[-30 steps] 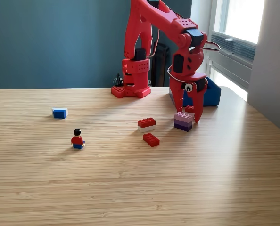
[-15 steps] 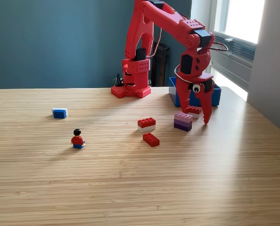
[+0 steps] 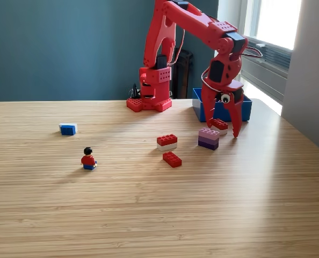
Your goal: Grasp a lego block and put it in the bin.
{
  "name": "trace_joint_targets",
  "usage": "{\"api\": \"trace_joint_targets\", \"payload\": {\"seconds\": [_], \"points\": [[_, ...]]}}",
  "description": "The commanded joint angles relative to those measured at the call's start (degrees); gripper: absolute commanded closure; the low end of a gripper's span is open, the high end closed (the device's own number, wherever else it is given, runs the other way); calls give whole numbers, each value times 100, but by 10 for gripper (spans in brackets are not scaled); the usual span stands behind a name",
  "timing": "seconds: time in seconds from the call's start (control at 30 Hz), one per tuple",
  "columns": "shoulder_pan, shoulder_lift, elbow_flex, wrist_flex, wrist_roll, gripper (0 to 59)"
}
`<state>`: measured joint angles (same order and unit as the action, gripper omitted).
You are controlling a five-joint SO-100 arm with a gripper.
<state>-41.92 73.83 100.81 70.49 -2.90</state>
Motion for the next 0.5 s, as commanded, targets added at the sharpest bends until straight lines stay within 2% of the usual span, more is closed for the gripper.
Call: {"api": "trace_joint_targets", "payload": {"seconds": [0.03,0.2,0.37,0.5], "points": [[-149,-62,79,158,-97,319],[-255,-62,185,158,-220,372],[-299,-62,202,149,-281,450],[-290,-62,211,141,-316,560]]}}
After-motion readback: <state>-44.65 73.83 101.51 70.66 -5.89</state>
